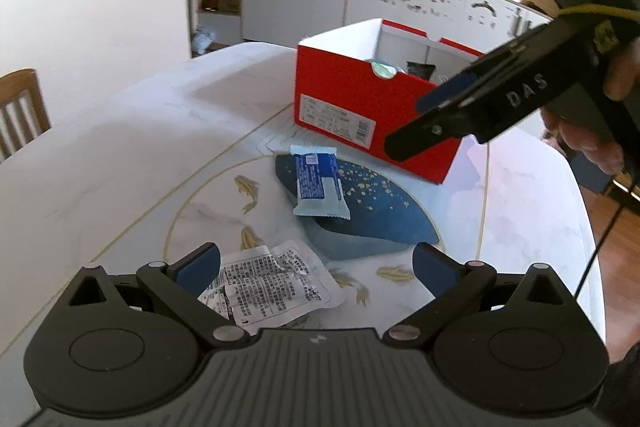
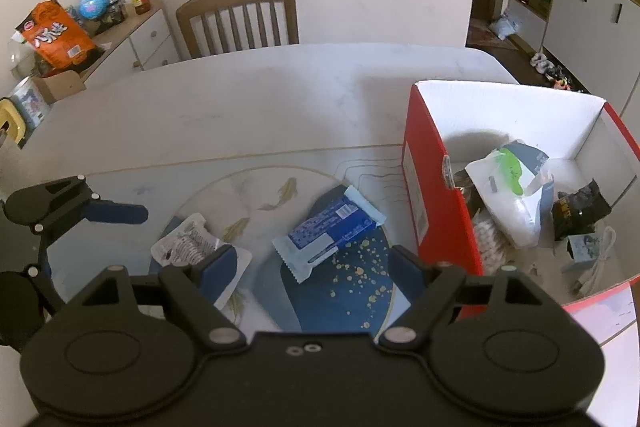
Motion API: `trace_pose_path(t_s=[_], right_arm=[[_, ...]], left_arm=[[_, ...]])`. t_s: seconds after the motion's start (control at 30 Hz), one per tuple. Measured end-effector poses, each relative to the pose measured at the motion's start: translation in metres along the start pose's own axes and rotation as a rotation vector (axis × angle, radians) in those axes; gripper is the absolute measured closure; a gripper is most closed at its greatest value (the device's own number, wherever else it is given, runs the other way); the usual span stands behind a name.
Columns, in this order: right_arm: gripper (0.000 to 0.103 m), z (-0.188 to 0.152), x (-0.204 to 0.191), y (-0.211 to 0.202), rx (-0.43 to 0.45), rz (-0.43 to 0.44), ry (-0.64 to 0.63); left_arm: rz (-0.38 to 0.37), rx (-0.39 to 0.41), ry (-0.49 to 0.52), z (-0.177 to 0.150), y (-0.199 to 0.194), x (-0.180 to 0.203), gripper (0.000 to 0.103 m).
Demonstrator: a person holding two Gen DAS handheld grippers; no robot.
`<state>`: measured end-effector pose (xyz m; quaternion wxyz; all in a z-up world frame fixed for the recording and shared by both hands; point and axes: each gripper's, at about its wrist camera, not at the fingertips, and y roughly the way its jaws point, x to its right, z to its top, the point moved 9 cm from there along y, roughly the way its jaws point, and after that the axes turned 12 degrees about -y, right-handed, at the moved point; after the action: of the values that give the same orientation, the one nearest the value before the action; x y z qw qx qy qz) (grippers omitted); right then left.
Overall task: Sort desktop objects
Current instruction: 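Grasp the white printed sachet with the left gripper while the right gripper grasps the blue snack bar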
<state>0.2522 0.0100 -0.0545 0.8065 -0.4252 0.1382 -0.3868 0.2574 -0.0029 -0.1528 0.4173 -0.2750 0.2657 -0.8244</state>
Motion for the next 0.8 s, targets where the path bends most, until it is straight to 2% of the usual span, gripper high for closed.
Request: trace_pose_path(t_s=[0.23,0.53,0.8], right_arm=[[0.020,-0.005,-0.001,0.027,-0.036,-0.019,0.034],[0.020,-0.002,0.005,0.065,-0.080,-0.059,0.095],[0.020,0.000,0.011,0.096,-0.121,-0.084,0.173]], left_arm=[[-0.055,-0.041,0.093,-0.005,0.020,-0.013,0.000],[-0.133,-0.086,0.143,-0.005,0.044,-0.030,0.000],[-0.214,-0.131,0.144,-0.012,0.056,-0.037,0.000]])
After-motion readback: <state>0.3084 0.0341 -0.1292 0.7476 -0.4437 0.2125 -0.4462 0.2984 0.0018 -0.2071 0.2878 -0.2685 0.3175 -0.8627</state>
